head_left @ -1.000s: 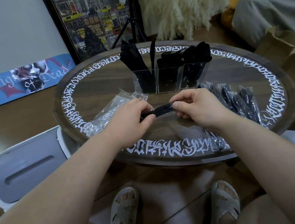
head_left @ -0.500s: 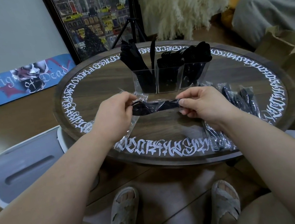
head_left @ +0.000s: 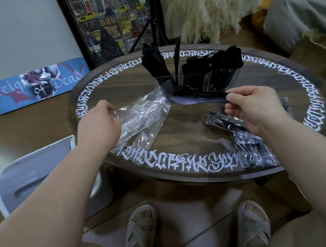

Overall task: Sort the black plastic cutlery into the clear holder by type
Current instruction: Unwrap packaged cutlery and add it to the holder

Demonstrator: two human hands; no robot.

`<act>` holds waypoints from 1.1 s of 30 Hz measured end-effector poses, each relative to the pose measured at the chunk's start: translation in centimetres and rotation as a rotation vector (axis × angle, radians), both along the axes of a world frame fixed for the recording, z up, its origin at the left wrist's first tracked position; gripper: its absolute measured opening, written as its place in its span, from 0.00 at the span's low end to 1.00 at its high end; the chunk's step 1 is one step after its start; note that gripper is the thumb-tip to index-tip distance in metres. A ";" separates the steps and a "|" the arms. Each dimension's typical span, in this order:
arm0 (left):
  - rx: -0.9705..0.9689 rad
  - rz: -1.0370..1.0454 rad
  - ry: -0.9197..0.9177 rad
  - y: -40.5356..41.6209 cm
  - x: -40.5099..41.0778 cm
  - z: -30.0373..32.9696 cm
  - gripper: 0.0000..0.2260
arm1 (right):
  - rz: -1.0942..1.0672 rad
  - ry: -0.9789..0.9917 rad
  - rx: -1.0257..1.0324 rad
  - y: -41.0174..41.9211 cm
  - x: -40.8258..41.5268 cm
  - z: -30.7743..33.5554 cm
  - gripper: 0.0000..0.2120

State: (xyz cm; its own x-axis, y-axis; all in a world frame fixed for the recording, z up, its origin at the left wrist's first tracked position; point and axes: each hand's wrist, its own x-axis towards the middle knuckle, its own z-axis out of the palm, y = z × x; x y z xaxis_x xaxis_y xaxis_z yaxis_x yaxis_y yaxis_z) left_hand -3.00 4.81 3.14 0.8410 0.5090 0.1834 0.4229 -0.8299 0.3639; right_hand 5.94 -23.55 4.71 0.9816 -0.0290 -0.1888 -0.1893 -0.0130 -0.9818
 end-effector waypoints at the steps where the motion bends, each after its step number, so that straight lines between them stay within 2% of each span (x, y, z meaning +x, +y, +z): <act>1: 0.001 0.015 0.045 0.3 -0.1 -0.3 0.13 | -0.021 -0.002 -0.003 0.0 0.0 -0.1 0.06; 4: 0.024 0.032 0.164 0.5 -0.2 -0.9 0.14 | -0.041 -0.012 -0.033 0.3 0.0 -0.4 0.05; 8: 0.065 -0.013 0.194 -1.1 -0.4 -0.8 0.22 | -0.026 -0.031 -0.069 0.9 -0.2 -0.5 0.04; 10: 0.082 -0.112 0.282 -2.6 -0.7 -1.1 0.31 | -0.020 -0.037 -0.080 1.1 -0.3 -0.6 0.05; 12: 0.089 -0.210 0.452 -3.8 -1.0 -1.7 0.40 | -0.024 -0.039 -0.087 1.1 -0.4 -0.6 0.06; 14: 0.103 -0.252 0.567 -3.8 -0.7 -2.4 0.38 | -0.028 -0.038 -0.098 1.0 -0.3 -0.7 0.06; 16: 0.128 -0.255 0.590 -3.3 -0.1 -2.8 0.31 | -0.028 -0.037 -0.107 0.8 -0.3 -0.8 0.06; 18: 0.158 -0.252 0.584 -3.0 0.8 -2.9 0.28 | -0.029 -0.043 -0.114 0.7 -0.4 -0.8 0.06; 22: 0.204 -0.197 0.592 -3.1 2.4 -2.3 0.37 | -0.028 -0.058 -0.118 0.6 -0.4 -1.0 0.07; 24: 0.196 -0.135 0.571 -2.9 3.0 -2.1 0.39 | -0.020 -0.056 -0.115 0.5 -0.5 -1.0 0.07; 26: 0.173 -0.110 0.504 -3.0 3.3 -2.1 0.36 | -0.012 -0.045 -0.105 0.4 -0.5 -1.1 0.06; 29: 0.148 -0.203 0.231 -4.4 3.4 -1.8 0.33 | 0.005 -0.015 -0.060 0.4 -0.6 -0.9 0.06; 31: -0.013 -0.309 0.016 -5.7 3.6 -1.8 0.32 | 0.024 0.015 -0.002 0.6 -0.7 -0.8 0.05; 33: -0.286 -0.347 -0.051 -7.0 3.7 -1.9 0.30 | 0.041 0.062 0.072 0.9 -0.9 -0.6 0.05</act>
